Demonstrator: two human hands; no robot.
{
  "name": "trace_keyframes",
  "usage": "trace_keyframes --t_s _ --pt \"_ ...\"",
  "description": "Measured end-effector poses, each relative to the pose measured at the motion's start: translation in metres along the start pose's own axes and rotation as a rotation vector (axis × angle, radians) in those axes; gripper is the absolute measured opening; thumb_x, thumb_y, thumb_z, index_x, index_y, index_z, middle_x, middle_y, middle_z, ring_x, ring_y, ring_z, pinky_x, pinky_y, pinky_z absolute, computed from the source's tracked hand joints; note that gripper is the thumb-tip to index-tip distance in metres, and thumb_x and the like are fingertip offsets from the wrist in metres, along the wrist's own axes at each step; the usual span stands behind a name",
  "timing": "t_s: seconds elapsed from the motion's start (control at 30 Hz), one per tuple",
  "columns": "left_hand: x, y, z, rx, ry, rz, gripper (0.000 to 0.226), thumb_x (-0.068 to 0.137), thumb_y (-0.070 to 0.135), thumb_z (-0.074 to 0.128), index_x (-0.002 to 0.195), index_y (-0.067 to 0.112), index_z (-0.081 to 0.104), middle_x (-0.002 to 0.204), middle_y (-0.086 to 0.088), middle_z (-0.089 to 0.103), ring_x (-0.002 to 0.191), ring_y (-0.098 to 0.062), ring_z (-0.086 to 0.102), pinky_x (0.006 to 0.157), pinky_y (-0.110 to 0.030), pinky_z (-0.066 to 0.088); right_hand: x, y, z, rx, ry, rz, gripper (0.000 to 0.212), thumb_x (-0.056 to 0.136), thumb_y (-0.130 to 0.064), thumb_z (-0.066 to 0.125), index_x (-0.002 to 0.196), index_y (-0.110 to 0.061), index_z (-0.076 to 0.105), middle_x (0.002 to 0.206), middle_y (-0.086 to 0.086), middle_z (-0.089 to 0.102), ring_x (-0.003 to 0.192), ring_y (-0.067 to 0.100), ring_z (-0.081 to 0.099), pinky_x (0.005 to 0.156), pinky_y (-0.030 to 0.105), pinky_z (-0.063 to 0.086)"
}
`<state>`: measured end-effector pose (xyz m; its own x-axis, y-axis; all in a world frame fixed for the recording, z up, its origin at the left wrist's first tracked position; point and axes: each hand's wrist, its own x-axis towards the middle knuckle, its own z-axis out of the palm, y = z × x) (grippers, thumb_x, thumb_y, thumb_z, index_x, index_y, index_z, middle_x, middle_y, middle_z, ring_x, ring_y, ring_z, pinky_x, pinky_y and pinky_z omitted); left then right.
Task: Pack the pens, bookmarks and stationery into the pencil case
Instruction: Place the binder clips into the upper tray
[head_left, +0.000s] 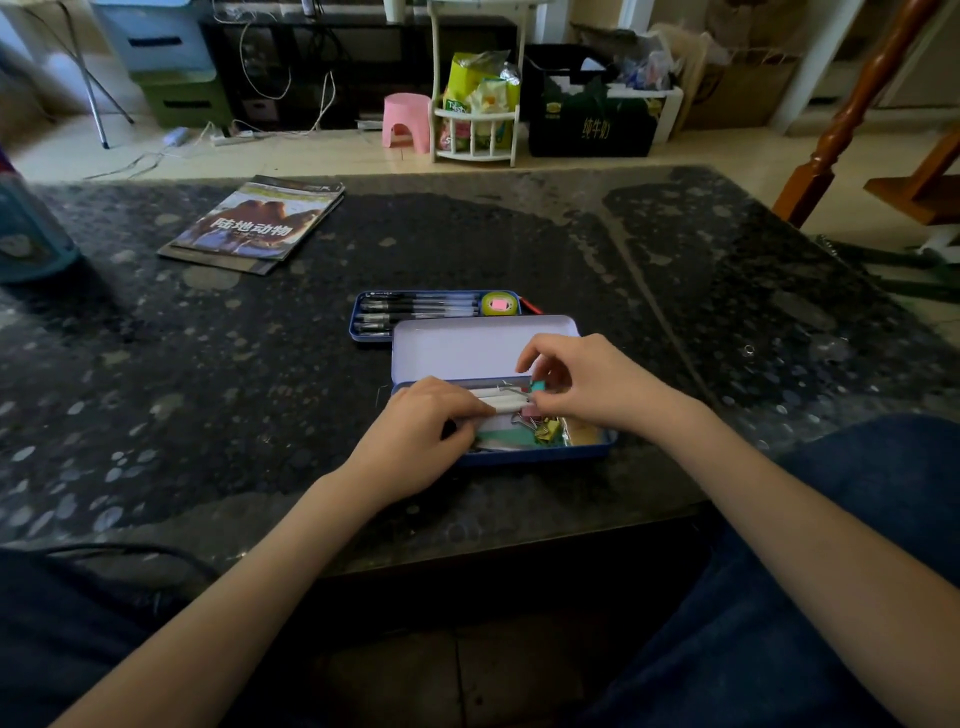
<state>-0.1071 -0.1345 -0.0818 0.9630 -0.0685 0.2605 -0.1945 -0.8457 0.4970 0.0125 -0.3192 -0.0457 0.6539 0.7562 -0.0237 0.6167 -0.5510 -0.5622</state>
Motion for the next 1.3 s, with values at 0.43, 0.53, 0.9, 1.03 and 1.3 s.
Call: trace_keyframes --t_s 0.43,0.53,0.9,1.03,1.3 --pt "0.003 0.012 -0.006 -0.469 0.095 -0.257 0.023 0.074 0.016 0.077 0.094 0.024 0.069 0.084 0.011 0.071 0.077 0.0 0.068 0.073 -0.015 0.054 -0.003 -0.018 0.005 0.151 -0.018 -0.206 0.036 0.082 -0.002 0.066 0.101 -0.032 0.058 0.099 -0.013 0.062 0.078 0.001 0.064 0.068 0.017 0.055" --pt "0.002 0.012 -0.005 -0.455 0.129 -0.256 0.018 0.076 0.013 0.075 0.09 0.022 0.068 0.081 0.008 0.072 0.074 -0.001 0.069 0.073 -0.018 0.056 -0.002 -0.018 0.012 0.208 0.004 -0.162 0.034 0.083 -0.002 0.066 0.106 -0.027 0.06 0.104 -0.008 0.062 0.075 0.008 0.066 0.07 0.023 0.058" --pt "0.0 0.013 -0.006 -0.41 0.094 -0.174 0.014 0.071 0.02 0.079 0.081 0.022 0.069 0.079 0.01 0.071 0.073 0.001 0.067 0.071 -0.013 0.053 0.008 -0.015 0.016 0.535 0.041 0.112 0.021 0.08 -0.009 0.074 0.097 -0.017 0.064 0.08 0.0 0.074 0.073 0.009 0.071 0.059 0.018 0.056" --pt "0.002 0.003 -0.015 -0.28 0.177 -0.214 0.011 0.08 0.03 0.07 0.07 0.027 0.072 0.062 0.02 0.065 0.059 0.004 0.059 0.053 -0.011 0.047 0.014 -0.012 0.012 0.348 0.088 0.036 0.018 0.078 -0.008 0.076 0.084 -0.024 0.068 0.079 -0.012 0.071 0.075 -0.004 0.067 0.065 0.011 0.051" --pt "-0.001 0.0 -0.013 -0.03 0.161 -0.108 0.008 0.079 0.023 0.069 0.082 0.029 0.074 0.066 0.023 0.058 0.077 -0.004 0.056 0.073 -0.026 0.047 0.016 -0.016 0.032 0.129 0.004 -0.173 0.012 0.079 -0.005 0.073 0.084 -0.015 0.077 0.085 -0.004 0.063 0.083 0.011 0.06 0.072 0.018 0.048"
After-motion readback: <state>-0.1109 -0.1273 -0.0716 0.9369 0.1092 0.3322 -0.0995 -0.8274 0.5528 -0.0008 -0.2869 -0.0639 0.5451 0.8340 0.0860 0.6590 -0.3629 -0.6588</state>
